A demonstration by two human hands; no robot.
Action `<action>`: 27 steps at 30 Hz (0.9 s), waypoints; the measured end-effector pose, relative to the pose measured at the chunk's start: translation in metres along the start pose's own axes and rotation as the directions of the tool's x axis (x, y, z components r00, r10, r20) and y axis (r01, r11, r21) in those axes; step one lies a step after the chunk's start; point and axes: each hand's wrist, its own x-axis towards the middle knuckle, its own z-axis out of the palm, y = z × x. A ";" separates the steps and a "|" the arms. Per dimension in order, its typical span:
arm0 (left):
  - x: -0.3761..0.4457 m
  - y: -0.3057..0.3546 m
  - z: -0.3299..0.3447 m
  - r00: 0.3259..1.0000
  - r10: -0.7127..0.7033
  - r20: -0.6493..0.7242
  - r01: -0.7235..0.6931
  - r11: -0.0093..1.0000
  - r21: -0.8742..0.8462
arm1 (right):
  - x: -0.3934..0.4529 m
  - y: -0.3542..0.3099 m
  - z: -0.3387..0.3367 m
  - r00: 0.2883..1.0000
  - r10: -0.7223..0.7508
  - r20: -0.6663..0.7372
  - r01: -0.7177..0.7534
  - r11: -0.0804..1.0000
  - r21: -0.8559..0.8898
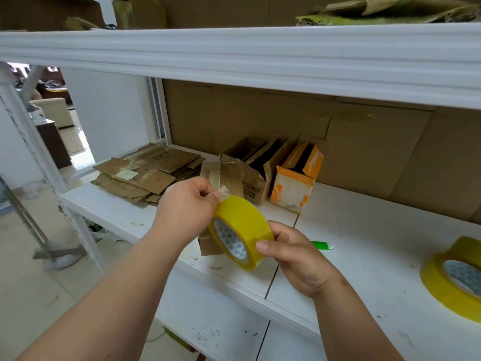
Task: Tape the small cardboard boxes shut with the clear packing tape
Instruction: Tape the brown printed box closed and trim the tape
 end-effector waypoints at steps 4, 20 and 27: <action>0.001 -0.005 -0.006 0.997 -0.079 0.007 0.079 0.988 -0.135 | 0.001 0.000 0.003 1.000 -0.010 0.026 0.011 1.000 -0.022; 0.008 -0.015 -0.036 0.924 -0.380 -0.044 0.282 0.754 -0.593 | 0.007 -0.033 -0.028 0.995 -0.069 -0.072 0.058 0.987 -0.151; 0.028 -0.014 -0.036 0.905 -0.422 -0.056 0.294 0.714 -0.636 | 0.019 -0.053 -0.066 0.995 -0.093 0.030 0.091 0.994 0.062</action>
